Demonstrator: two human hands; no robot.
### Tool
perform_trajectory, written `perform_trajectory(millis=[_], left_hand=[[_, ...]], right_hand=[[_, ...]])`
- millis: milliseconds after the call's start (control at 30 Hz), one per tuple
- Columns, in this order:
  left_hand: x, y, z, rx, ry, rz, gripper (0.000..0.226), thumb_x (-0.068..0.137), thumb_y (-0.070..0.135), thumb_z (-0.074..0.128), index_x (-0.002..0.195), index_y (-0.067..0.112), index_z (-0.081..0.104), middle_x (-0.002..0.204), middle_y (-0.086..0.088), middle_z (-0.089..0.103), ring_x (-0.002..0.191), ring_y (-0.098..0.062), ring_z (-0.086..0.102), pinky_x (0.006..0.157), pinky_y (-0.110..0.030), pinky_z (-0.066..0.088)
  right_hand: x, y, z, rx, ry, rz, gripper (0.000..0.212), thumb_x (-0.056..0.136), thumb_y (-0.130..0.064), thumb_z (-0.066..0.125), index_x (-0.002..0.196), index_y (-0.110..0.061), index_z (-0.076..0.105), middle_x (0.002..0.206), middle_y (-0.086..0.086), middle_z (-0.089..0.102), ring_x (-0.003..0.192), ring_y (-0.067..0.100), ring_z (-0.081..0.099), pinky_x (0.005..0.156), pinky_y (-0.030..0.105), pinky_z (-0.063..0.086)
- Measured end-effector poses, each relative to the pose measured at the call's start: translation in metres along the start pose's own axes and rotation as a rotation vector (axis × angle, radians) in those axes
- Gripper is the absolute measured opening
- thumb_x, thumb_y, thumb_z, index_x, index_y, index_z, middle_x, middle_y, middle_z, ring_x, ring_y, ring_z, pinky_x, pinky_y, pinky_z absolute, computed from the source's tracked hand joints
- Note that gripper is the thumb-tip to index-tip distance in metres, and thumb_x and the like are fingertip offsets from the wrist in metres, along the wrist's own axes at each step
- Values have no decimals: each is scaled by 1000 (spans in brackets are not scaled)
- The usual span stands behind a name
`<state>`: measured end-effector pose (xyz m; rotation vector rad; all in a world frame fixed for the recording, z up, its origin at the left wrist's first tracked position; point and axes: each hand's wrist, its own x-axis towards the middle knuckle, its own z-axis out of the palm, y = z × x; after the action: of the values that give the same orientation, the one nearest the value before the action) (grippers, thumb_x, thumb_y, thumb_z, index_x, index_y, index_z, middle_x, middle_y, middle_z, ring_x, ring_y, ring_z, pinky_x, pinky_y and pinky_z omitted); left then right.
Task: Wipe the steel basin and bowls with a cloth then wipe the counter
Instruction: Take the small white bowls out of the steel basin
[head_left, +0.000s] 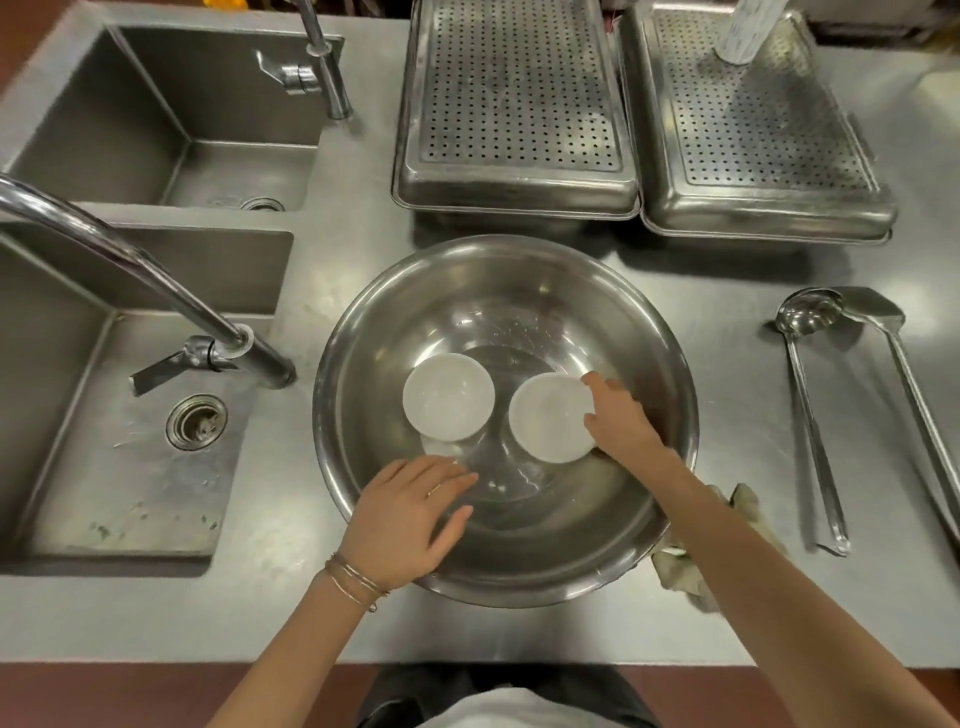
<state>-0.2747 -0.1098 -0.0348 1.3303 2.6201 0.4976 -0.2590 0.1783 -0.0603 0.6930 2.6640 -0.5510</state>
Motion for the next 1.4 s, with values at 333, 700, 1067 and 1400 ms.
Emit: perform_trajectory(millis=[333,700,1067,1400], left_hand=[[25,82,20,-125,41,50,43,88,46,43,122,25,57,122,9,59,111,-10,52,89,-28,44],[100,180,76,63,-55,101,78,74,32,56,142,7,28,152,-9,22,137,-22,28,98,-36,46],[101,183,78,105,-24,77,81,66,23,63,141,11,34,149,-5,32,133,-18,37,103,-31,40],[98,180,69,22,-22,80,55,85,27,39,138,13,42,147,-4,37,129,-16,42,99,-28,43]], right_hand=[[-45,34,-69,375,369,-145,42,83,-2,57,123,-12,53,104,8,57,80,20,53,71,27,42],[-35,159,-110,731,522,137,49,82,2,51,128,-14,46,108,14,52,89,29,58,48,28,57],[10,194,-45,790,380,301,44,80,3,53,123,-3,46,98,15,51,93,42,59,62,57,55],[14,196,-48,468,314,257,50,88,-13,58,134,-4,41,127,26,50,111,40,52,89,40,44]])
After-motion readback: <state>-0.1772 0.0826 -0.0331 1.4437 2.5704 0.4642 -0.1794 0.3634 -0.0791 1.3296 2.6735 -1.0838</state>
